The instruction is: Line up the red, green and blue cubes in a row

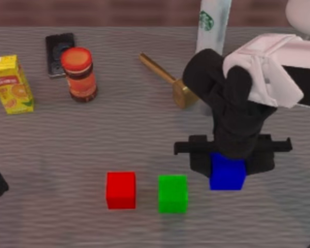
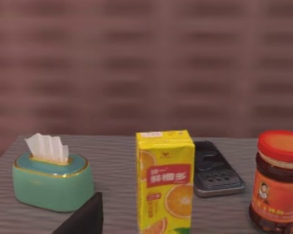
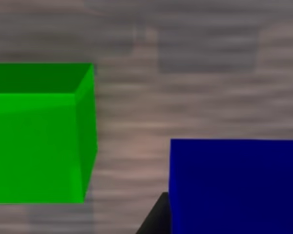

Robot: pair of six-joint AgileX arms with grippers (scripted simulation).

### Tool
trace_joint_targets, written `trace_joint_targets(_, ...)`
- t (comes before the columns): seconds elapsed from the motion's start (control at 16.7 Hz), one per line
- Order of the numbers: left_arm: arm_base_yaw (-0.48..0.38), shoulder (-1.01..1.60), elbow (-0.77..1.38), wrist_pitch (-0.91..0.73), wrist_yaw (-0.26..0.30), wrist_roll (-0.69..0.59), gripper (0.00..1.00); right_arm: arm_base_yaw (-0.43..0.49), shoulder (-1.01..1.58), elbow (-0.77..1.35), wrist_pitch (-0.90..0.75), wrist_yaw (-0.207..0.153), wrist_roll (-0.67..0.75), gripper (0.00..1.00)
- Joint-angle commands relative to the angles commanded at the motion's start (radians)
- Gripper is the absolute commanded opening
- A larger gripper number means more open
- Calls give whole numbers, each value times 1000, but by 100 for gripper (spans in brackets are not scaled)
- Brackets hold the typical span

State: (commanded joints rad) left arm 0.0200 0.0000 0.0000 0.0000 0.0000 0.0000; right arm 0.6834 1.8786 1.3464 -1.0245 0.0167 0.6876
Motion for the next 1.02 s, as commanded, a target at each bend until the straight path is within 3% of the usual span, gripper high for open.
trace_joint_targets(0.24,0,0,0,0,0,0,100,-3,19,-22,37,-1,-1,0)
trace_joint_targets(0.6,0,0,0,0,0,0,100,1,102,-139,239,0,2,0)
trace_joint_targets(0.9,0,0,0,0,0,0,100,1,110,-149,259,1,3,0)
trace_joint_targets(1.02,0,0,0,0,0,0,100,1,110,-149,259,1,3,15)
